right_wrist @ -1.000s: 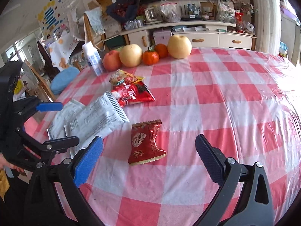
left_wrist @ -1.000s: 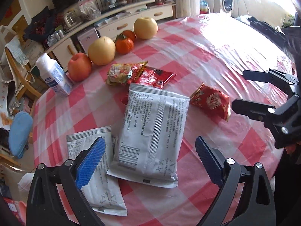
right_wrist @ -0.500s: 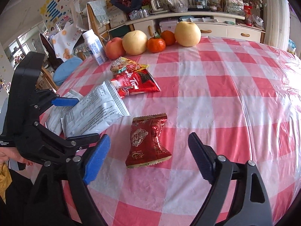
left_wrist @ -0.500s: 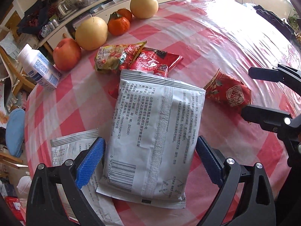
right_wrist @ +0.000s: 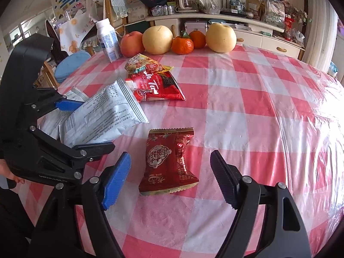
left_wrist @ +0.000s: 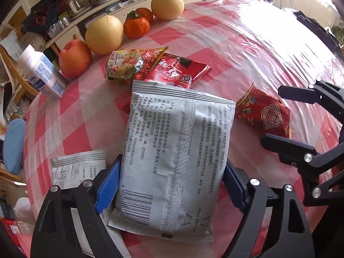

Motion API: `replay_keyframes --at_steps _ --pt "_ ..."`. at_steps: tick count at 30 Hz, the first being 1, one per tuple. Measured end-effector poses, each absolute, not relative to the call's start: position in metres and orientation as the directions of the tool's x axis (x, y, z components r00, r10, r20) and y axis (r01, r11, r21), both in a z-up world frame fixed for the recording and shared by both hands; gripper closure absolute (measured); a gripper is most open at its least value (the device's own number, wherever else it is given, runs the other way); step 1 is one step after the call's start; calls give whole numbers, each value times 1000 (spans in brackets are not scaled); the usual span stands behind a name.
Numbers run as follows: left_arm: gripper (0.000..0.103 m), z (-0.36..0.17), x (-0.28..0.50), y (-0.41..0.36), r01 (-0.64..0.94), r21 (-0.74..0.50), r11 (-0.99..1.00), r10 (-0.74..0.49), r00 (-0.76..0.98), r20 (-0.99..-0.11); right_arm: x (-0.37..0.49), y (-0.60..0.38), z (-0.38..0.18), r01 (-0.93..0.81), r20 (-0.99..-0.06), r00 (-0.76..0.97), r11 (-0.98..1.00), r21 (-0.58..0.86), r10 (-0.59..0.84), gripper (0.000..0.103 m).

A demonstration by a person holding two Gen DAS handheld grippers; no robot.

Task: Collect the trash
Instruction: 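Close the left tool on the large white bag while the right tool grasps the red packet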

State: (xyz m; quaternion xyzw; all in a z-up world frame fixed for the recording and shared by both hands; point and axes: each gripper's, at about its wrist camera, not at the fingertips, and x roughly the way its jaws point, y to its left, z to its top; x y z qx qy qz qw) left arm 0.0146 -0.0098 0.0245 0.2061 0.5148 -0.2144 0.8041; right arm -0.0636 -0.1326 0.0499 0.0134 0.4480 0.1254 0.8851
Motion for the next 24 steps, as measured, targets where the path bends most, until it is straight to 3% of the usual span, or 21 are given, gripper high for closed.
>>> replay_keyframes --at_steps 4,10,14,18,24 --pt "21 24 15 -7 540 89 837 -142 370 -918 -63 -129 48 -214 -795 569 971 103 210 29" --pt "23 26 15 0 515 53 856 -157 357 -921 -62 -126 44 -220 -805 565 973 65 182 42" --pt "23 29 9 3 515 52 856 -160 359 -920 -62 -121 42 -236 -804 572 971 28 162 42" --pt "23 38 4 6 514 39 857 -182 372 -910 -62 -121 41 -240 -801 576 971 21 160 50" --pt "23 61 -6 20 495 12 869 -221 409 -885 -62 -123 41 -238 -798 580 971 24 162 51"
